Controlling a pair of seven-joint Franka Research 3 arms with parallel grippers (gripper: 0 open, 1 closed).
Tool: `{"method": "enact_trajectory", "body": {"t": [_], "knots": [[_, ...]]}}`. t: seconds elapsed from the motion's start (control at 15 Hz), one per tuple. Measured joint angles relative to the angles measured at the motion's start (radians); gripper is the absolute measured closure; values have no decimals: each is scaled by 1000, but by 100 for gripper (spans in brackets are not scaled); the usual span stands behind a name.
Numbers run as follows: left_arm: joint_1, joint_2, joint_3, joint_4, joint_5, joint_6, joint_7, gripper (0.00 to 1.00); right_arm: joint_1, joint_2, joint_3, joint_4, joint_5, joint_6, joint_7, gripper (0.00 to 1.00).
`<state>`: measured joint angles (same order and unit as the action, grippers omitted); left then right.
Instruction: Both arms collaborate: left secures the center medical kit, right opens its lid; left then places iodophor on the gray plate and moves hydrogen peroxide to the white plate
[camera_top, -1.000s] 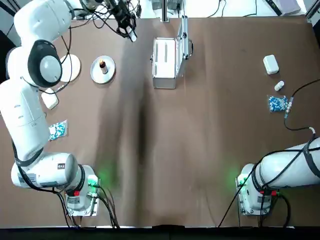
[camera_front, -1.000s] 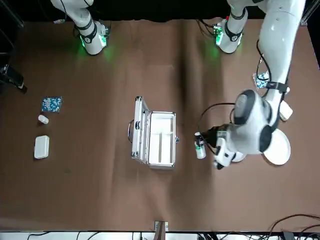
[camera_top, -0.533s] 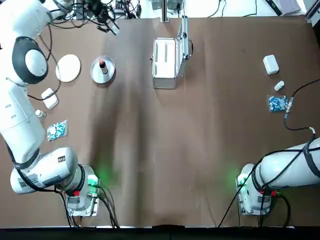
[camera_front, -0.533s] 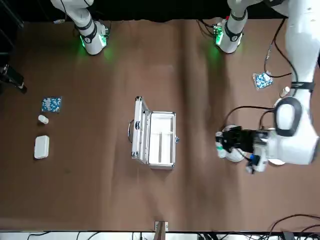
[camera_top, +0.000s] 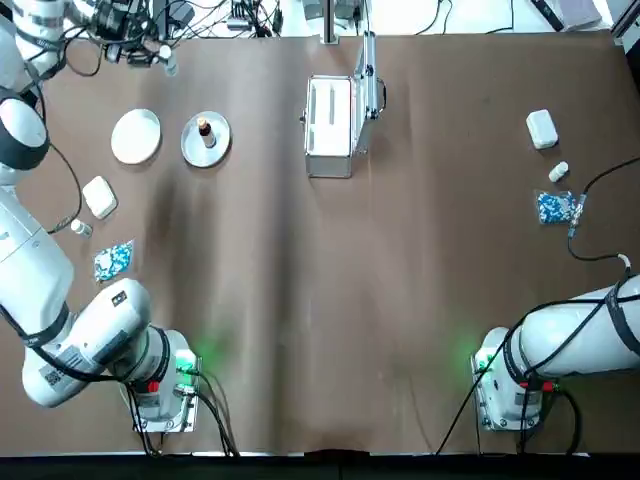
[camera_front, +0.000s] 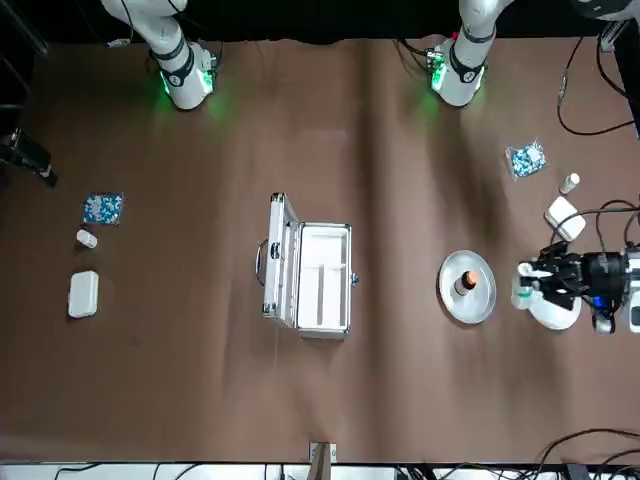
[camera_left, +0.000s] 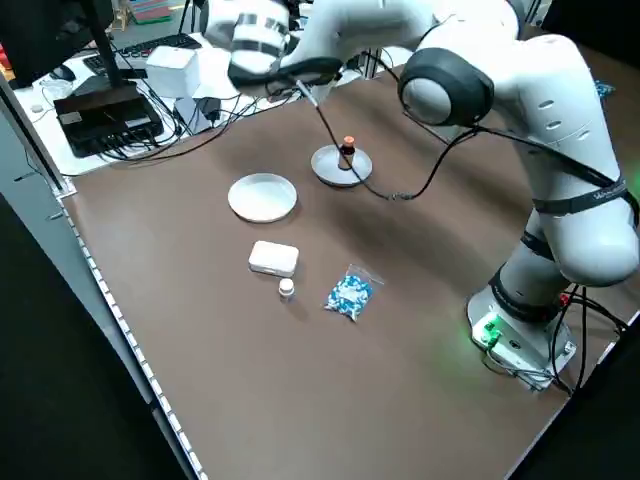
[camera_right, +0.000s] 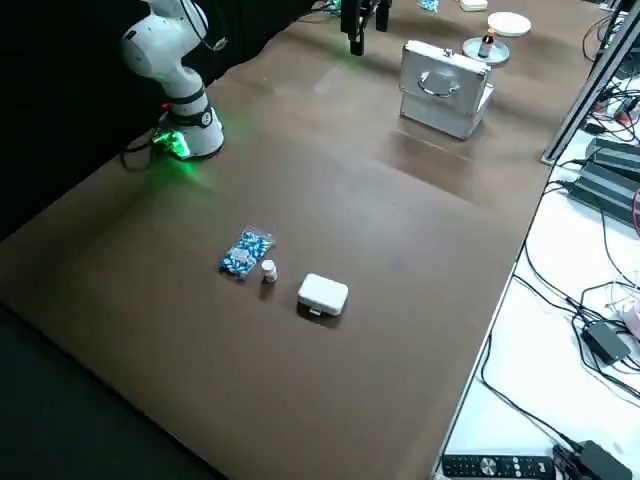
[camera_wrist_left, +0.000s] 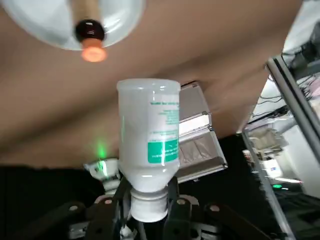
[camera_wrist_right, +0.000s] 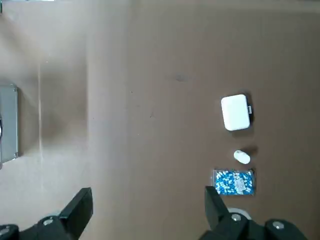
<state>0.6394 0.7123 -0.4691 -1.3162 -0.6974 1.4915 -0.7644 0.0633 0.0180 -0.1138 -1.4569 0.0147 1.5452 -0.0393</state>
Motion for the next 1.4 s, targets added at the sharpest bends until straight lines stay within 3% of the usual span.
{"method": "enact_trajectory", "body": {"t": [0.13,0.67,1.0,1.4], "knots": [[80,62,3,-6,-40,-55,-42,67,0,0,1,0,0,-1,0,1],[199,183,5,-8,-52,-114,-182,67,1,0,2,-4,0,-5,0,1],[249,227,9,-8,-71,-133,-231,67,3,0,3,-4,0,-7,0,1],[257,270,77,-6,-98,-171,-249,67,3,0,3,-4,0,-9,0,1]]}}
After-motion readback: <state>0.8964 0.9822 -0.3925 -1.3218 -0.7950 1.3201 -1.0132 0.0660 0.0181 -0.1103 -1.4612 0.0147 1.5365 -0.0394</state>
